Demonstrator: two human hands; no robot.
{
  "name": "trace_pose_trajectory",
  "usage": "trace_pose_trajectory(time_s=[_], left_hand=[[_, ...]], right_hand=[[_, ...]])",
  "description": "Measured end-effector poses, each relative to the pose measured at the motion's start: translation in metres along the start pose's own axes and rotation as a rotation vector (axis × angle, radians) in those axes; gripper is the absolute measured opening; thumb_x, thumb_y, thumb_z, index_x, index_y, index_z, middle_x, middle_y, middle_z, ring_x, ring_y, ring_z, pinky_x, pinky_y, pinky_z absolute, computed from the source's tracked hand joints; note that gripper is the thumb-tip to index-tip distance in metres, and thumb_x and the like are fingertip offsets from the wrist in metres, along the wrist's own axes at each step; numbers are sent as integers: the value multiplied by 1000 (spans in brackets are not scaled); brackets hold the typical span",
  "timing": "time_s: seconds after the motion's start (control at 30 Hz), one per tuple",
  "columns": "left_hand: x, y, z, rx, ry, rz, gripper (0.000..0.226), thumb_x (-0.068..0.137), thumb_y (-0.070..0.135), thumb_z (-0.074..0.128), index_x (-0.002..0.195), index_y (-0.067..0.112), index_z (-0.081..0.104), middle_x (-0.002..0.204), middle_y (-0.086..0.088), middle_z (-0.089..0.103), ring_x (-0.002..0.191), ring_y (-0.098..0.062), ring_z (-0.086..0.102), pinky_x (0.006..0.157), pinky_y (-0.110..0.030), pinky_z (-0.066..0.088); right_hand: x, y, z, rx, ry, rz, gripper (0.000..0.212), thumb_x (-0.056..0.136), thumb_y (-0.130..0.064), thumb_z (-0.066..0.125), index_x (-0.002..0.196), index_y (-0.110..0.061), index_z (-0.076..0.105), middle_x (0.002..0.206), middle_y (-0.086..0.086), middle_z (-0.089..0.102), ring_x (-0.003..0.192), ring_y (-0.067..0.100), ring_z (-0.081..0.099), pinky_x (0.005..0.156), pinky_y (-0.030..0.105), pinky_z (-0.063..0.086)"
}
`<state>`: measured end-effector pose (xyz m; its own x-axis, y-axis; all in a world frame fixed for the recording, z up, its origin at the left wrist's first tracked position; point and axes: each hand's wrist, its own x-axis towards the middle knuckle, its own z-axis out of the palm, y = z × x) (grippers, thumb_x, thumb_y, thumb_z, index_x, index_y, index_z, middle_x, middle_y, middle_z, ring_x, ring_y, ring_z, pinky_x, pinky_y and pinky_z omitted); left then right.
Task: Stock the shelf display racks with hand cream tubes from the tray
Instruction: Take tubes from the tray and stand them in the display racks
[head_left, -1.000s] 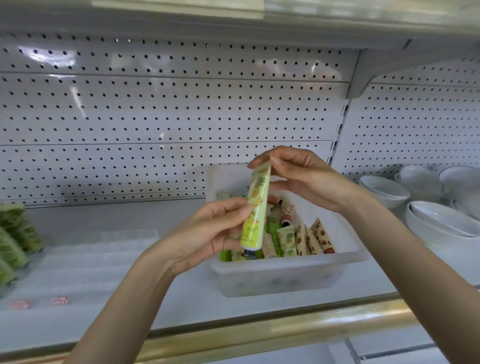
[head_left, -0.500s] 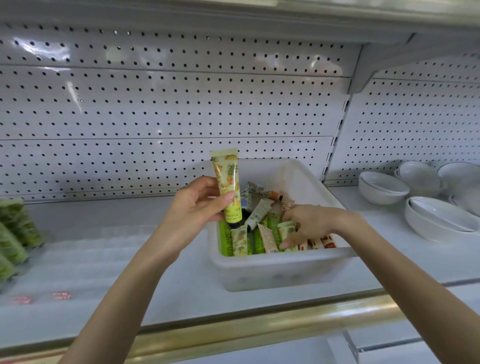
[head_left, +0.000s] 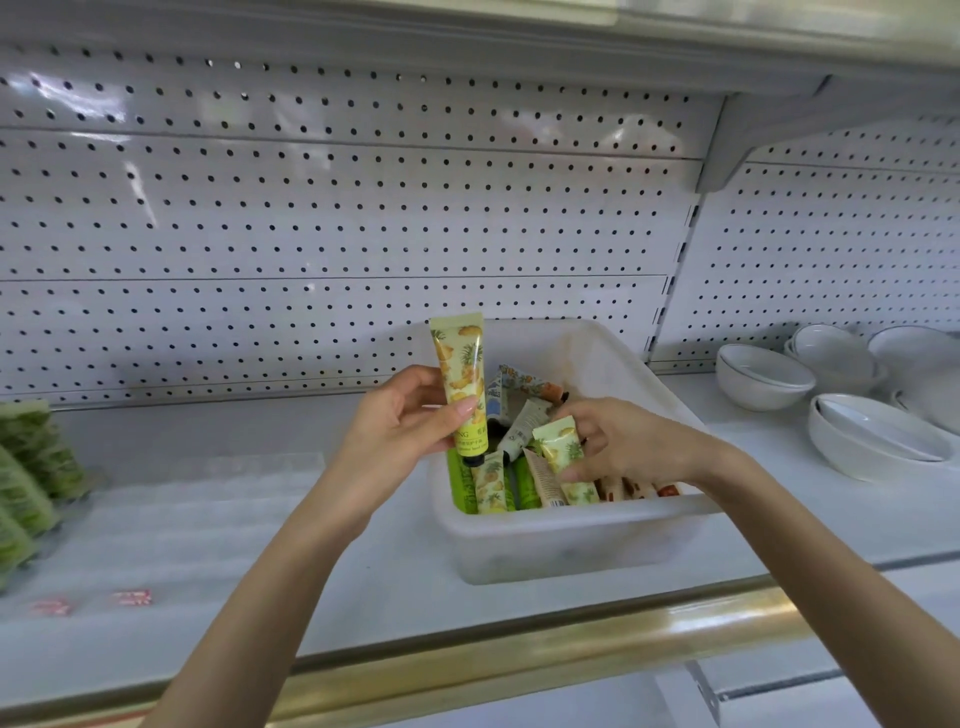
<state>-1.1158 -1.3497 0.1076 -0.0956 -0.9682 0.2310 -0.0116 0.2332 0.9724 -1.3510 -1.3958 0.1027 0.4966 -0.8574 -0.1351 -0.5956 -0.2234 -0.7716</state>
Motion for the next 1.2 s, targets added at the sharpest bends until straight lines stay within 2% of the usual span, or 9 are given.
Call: trace_pose_trajectory(time_s=[0.1,0.2,0.33,0.4,0.5,0.67,0.83,1.03,1.2], left_hand=[[0,0,-3,-19,-12,7,18,84,11,62,102,11,64,89,-1,69,79,-9,68,71,-22,56],[-1,3,-6,-61,-11,28,17,81,15,62,98,15,65,84,2,70,76,-8,68,69,-20,55],[-2,9,-12,-109,-24,50,23,75,20,64,97,14,66,84,1,71,75,-9,68,69,-22,56],[-3,11,-15,-115,-35,52,27,72,23,65,98,15,66,85,2,72,76,-10,69,68,-22,56],[-10,12,-21,-110,-44,52,30,72,24,64,100,13,66,90,0,72,78,-12,69,67,-22,55],[-35,15,-32,-66,-11,22,35,70,26,66,102,15,65,90,1,72,80,-13,69,66,-23,56],[-64,22,-37,-64,83,-18,34,68,24,68,101,14,66,91,0,71,80,-12,69,64,-21,54],[-106,28,-31,-67,178,-82,32,69,20,69,100,13,66,90,-1,71,78,-11,69,63,-21,54],[-131,32,-35,-14,228,-95,25,74,18,67,99,13,68,95,-6,71,81,-13,69,65,-22,55]], right_hand=[[-5,-13,0,89,205,-60,25,79,-2,70,101,-10,60,97,3,70,83,4,67,73,19,52],[-11,-33,1,230,419,-139,26,78,-4,71,102,-2,61,98,10,71,90,18,69,77,31,56],[-18,-62,11,379,520,-220,22,79,-5,70,100,-7,63,91,1,71,82,30,66,70,44,54],[-19,-72,18,402,521,-231,23,76,-10,72,98,-10,64,92,3,70,84,36,66,75,49,54],[-20,-82,32,476,484,-229,27,73,-12,72,98,-12,62,95,2,70,82,21,69,74,35,58],[-23,-91,48,570,399,-222,37,65,-22,72,101,-13,63,106,11,68,90,26,67,78,40,58],[-26,-101,64,674,294,-257,29,74,-14,68,103,-10,64,96,8,69,77,16,68,65,28,57],[-36,-97,84,662,177,-253,33,69,-22,70,101,-15,65,94,7,69,81,18,66,75,37,59],[-40,-105,99,680,117,-256,36,65,-23,71,100,-14,66,90,1,70,78,13,68,73,33,59]])
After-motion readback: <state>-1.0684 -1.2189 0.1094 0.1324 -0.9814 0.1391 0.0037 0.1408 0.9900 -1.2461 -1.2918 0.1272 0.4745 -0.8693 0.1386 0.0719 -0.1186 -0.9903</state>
